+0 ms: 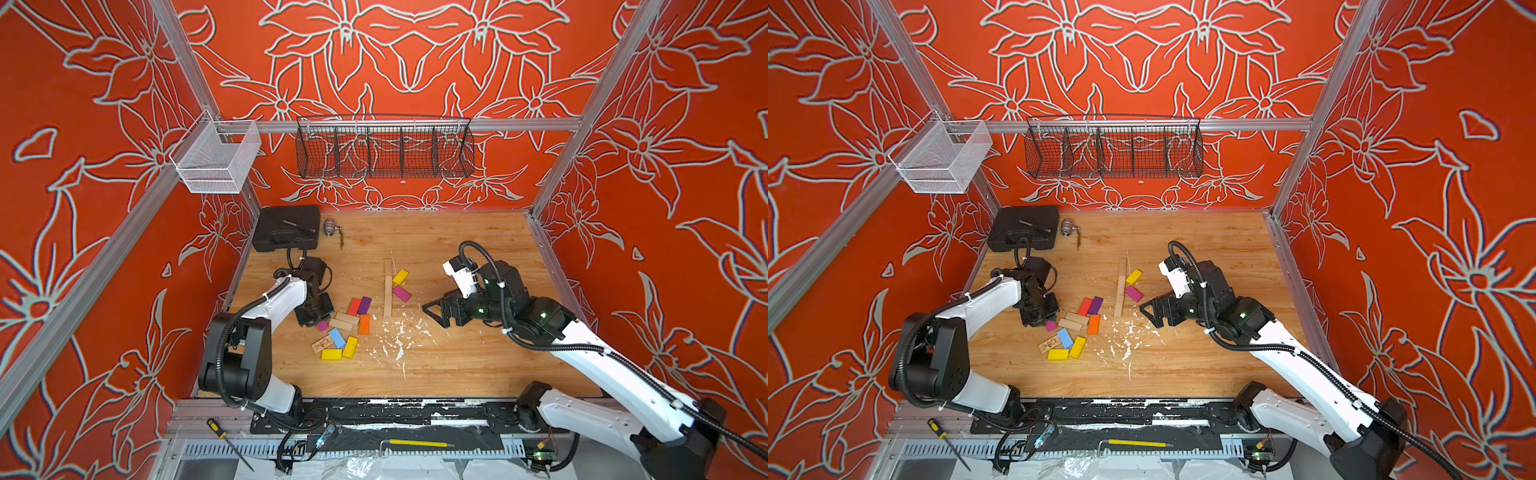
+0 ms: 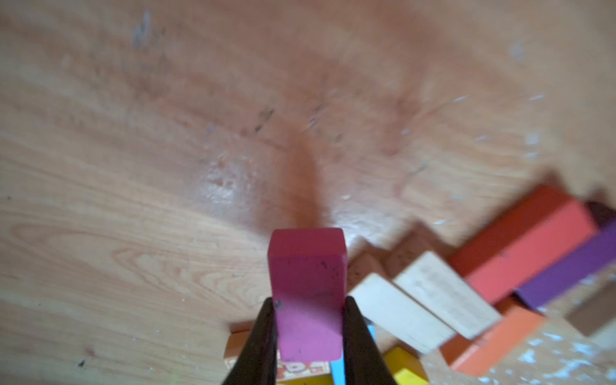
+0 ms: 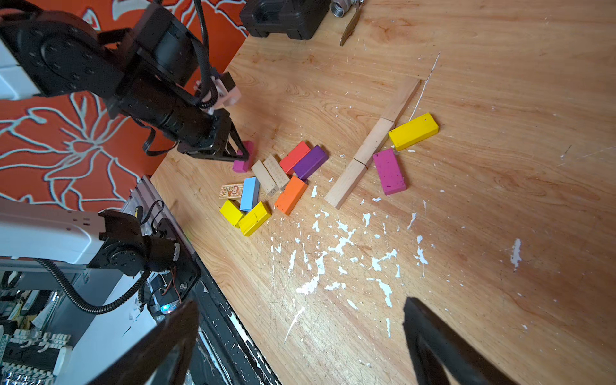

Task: Assemble the letter k with building blocks
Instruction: Pick up the building block from the center of the board, then place the building block at the center of the board.

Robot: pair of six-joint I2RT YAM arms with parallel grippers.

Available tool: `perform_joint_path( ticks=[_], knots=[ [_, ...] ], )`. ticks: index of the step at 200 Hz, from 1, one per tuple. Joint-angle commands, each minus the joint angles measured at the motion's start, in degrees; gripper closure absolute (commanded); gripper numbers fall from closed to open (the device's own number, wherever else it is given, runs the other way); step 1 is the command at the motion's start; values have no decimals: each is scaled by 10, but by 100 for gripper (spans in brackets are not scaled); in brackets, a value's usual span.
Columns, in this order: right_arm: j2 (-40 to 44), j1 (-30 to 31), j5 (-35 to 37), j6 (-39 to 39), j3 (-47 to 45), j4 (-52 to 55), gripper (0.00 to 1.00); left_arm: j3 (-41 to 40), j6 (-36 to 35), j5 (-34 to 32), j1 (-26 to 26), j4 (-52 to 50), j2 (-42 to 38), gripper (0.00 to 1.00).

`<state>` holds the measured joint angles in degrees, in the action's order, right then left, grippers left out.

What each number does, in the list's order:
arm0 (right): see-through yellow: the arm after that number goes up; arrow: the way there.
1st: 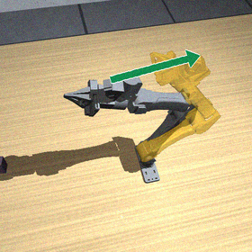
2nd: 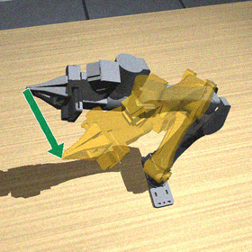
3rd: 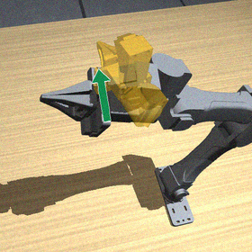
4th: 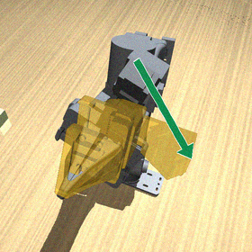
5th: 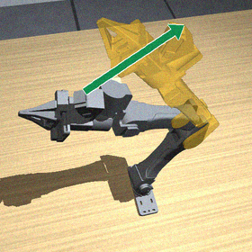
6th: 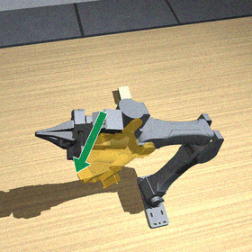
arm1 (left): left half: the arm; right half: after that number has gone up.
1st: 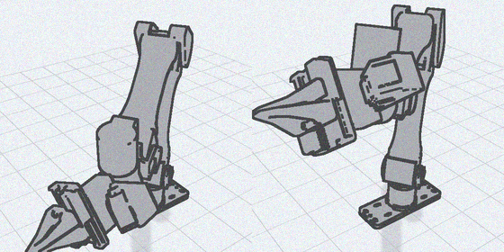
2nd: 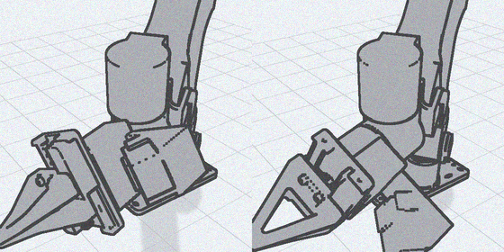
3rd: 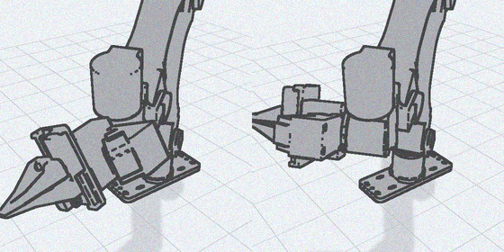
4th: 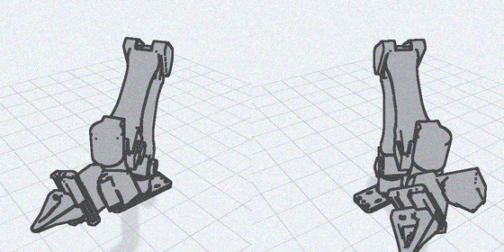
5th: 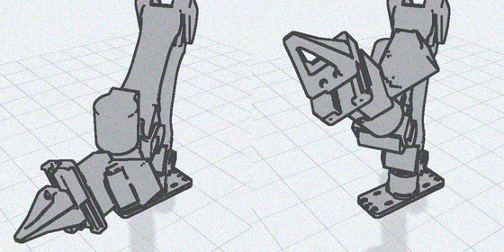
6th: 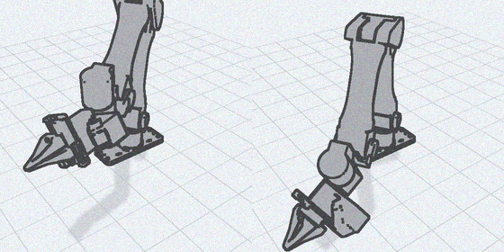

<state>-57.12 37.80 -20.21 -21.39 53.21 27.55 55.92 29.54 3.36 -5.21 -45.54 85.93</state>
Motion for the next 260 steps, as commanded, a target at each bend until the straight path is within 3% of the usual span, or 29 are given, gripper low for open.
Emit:
perform_joint_path(
  ticks=[1, 56, 126, 182, 260],
  knots=[
    [-15, 0, -6, -20, 16, -7, 4, 56, -57, 38, -4, -14, -18, 80],
    [-54, 27, 12, -42, 41, -36, 5, 240, -143, 42, -32, -49, 95, 81],
    [-85, 61, 33, -29, 72, -40, 5, 452, -163, 14, -40, -109, 302, 82],
    [-85, 73, 38, -35, 73, -40, 5, 536, -185, 5, -39, -128, 408, 82],
    [-83, 82, 51, -39, 70, -35, 5, 552, -195, -9, -29, -121, 455, 81]
  ],
)
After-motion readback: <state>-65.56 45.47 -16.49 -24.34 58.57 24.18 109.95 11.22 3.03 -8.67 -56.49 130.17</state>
